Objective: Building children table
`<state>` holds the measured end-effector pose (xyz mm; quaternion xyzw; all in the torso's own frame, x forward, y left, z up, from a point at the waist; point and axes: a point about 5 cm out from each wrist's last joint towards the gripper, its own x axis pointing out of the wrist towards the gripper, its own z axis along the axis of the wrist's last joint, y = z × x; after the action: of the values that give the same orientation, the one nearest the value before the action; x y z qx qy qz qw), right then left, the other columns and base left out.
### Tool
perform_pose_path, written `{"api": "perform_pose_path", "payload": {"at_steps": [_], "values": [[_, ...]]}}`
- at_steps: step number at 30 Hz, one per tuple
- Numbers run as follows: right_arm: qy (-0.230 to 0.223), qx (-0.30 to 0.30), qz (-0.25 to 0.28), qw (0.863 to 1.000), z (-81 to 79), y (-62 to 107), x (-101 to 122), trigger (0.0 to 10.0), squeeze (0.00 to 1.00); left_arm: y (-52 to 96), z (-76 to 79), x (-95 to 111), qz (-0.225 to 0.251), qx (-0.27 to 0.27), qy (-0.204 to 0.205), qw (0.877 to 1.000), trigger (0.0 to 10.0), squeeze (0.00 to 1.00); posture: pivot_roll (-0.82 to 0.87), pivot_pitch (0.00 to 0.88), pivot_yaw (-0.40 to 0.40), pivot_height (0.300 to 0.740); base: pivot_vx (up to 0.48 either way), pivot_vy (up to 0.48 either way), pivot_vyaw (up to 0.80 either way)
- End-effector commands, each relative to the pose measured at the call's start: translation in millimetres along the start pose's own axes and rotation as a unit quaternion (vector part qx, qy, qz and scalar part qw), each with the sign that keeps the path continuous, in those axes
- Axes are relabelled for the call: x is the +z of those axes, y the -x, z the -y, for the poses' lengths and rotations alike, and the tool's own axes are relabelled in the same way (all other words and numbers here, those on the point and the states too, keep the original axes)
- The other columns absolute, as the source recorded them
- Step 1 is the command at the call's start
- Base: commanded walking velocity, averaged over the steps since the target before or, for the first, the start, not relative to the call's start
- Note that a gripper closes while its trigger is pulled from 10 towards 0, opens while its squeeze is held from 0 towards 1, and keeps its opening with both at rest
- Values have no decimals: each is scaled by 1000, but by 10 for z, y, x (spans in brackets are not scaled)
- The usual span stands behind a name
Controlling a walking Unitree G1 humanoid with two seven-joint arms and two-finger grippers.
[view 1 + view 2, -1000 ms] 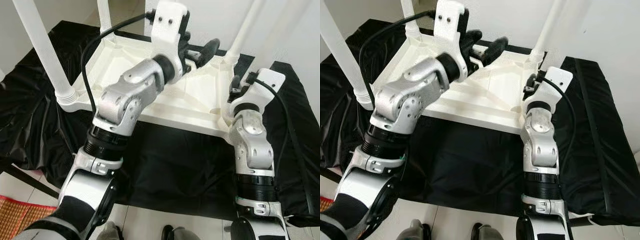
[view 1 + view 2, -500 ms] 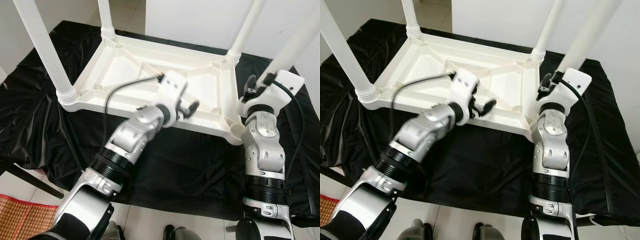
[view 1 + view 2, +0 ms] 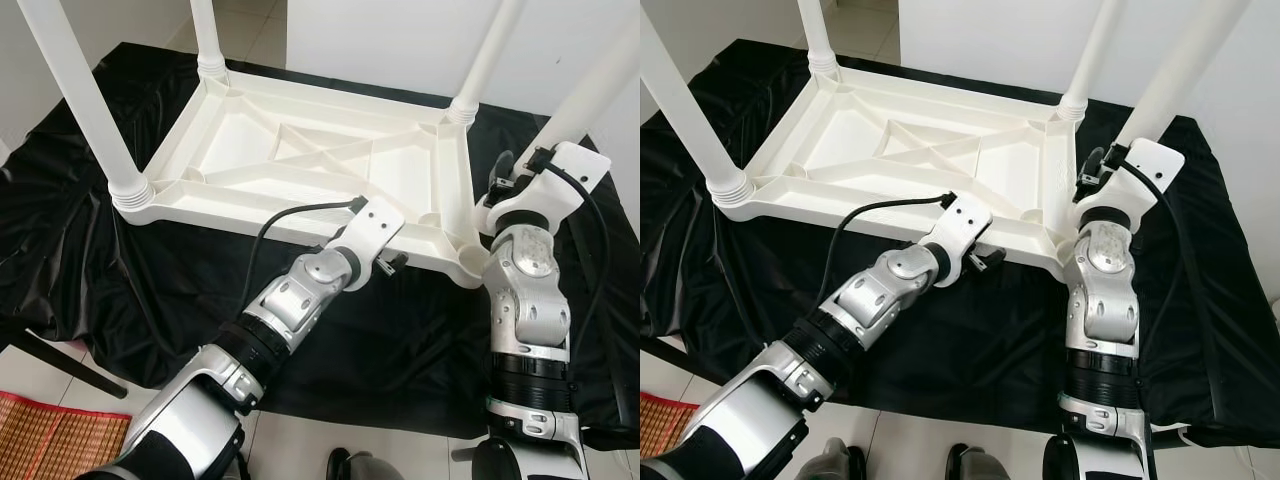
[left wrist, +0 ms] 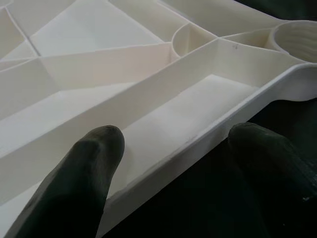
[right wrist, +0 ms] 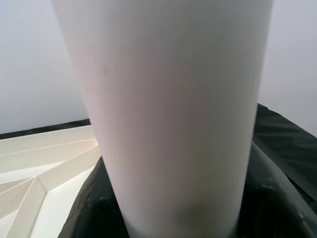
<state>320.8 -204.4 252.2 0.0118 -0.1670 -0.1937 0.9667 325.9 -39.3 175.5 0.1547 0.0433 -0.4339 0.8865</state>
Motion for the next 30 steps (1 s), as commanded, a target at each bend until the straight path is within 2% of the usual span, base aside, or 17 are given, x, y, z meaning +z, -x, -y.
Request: {"api": "perform_pose_path", "payload": {"at_steps": [1,14,15,16,17,18,20,23,25,26,27,29,30], "values": [[2,0,12,1000,17,9,49,10000,0,-41,222,-70,-18,-131,-16,991,10000,0,1,146,-29,740,0,0,0],[4,-4,9,1000,33,39,45,10000,0,-181,229,-133,-44,-147,-71,986,10000,0,-23,139,-11,740,0,0,0],[4,-6,9,1000,38,39,45,10000,0,-193,227,-133,-47,-151,-82,984,8392,0,-25,138,-9,740,0,0,0],[4,-6,9,1000,38,39,45,10000,0,-193,227,-133,-47,-151,-82,984,8392,0,-25,138,-9,740,0,0,0],[4,-6,8,1000,42,39,44,10000,0,-202,225,-130,-49,-155,-90,983,5176,0,-25,138,-9,740,0,0,0],[4,-6,8,1000,42,39,44,10000,0,-202,225,-130,-49,-155,-90,983,5176,0,-25,138,-9,740,0,0,0],[5,-7,8,1000,49,46,40,10000,0,-208,214,-117,-53,-170,-106,978,0,0,-28,136,-4,740,0,0,0],[6,-8,7,1000,52,51,38,10000,0,-204,203,-110,-53,-179,-109,976,0,0,-29,137,-2,740,0,0,0],[7,-11,6,1000,70,53,31,10000,0,-143,179,-114,-56,-228,-127,964,0,0,-31,140,2,740,0,0,0],[7,-11,6,1000,70,53,31,10000,0,-143,179,-114,-56,-228,-127,964,0,0,-31,140,2,740,0,0,0],[7,-12,5,1000,76,54,31,10000,0,-114,168,-120,-58,-247,-134,958,0,0,-27,143,6,740,0,0,0],[7,-12,5,1000,76,54,31,10000,0,-114,168,-120,-58,-247,-134,958,0,0,-27,143,6,740,0,0,0],[7,-13,5,1000,80,54,29,10000,0,-76,154,-135,-60,-267,-139,952,0,0,-27,143,6,740,0,0,0]]}}
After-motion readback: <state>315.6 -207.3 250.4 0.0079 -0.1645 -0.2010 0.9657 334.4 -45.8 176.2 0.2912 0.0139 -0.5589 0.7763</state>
